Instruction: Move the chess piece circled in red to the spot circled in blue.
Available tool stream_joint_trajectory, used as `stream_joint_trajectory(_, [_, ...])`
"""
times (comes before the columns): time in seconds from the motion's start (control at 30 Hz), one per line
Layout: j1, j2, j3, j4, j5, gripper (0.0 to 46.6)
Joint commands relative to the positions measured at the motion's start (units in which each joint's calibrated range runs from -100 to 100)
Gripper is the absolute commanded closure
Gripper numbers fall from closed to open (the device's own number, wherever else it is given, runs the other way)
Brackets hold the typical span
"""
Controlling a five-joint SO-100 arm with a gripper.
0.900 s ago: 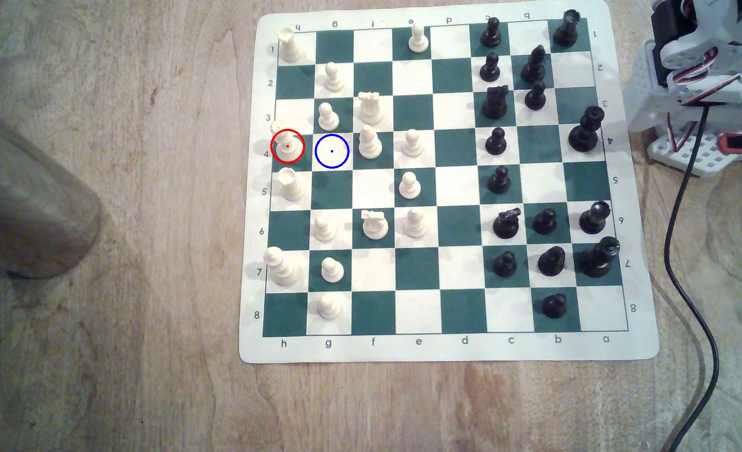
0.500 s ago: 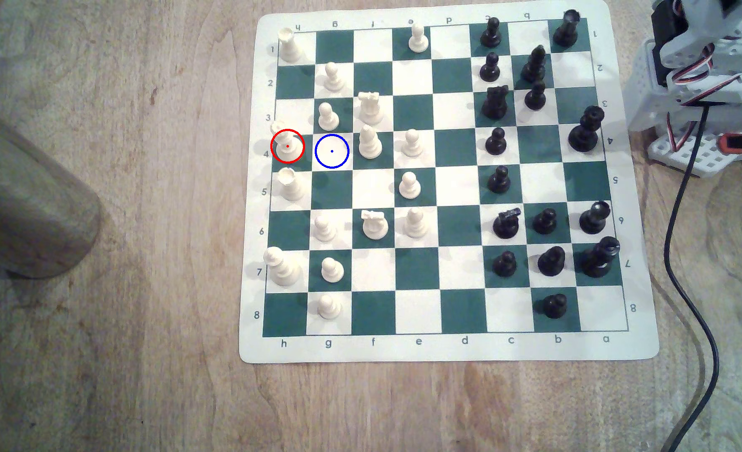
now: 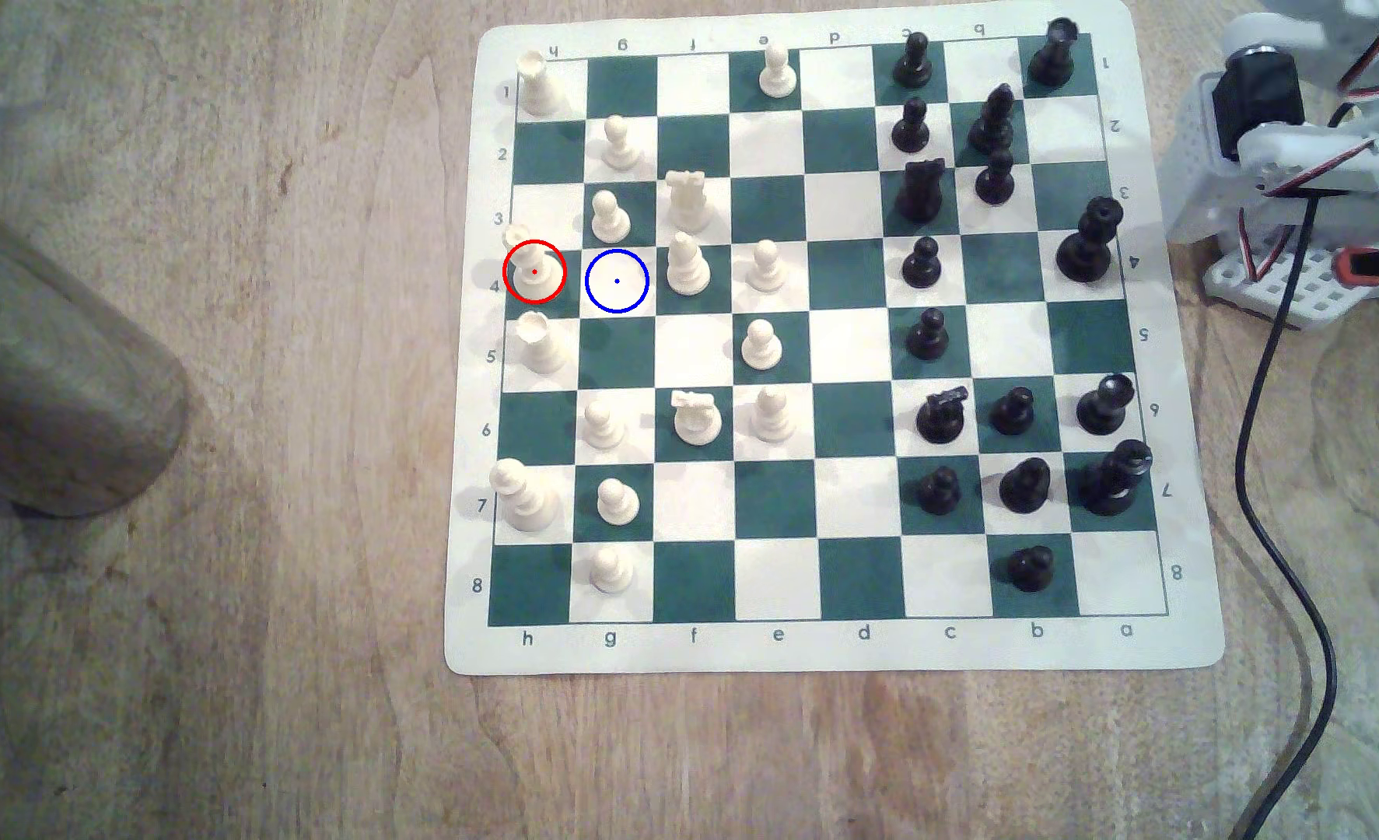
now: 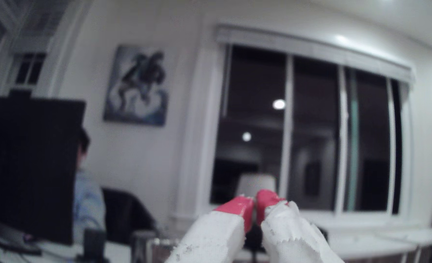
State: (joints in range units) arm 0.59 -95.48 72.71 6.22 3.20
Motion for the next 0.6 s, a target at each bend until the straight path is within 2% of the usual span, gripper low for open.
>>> stream_joint_trajectory(0.0, [1.56, 2.27, -11.96, 20.98, -0.15, 46.4])
stream_joint_trajectory(0.13, [0.62, 6.60, -16.22, 26.38, -0.15, 46.4])
stream_joint_trajectory(0.23, [0.31, 9.74, -16.22, 24.33, -0.20, 46.1])
stream_joint_trajectory(0.3, [0.31, 14.92, -17.31, 22.53, -0.15, 40.0])
stream_joint_trajectory(0.37, [0.15, 19.50, -20.12, 24.01, -0.05, 37.6])
stream_joint_trajectory(0.43, [-1.25, 25.78, -25.20, 27.94, -0.05, 40.8])
stream_joint_trajectory(0.57, [-2.90, 34.27, -30.19, 31.95, -0.73, 42.3])
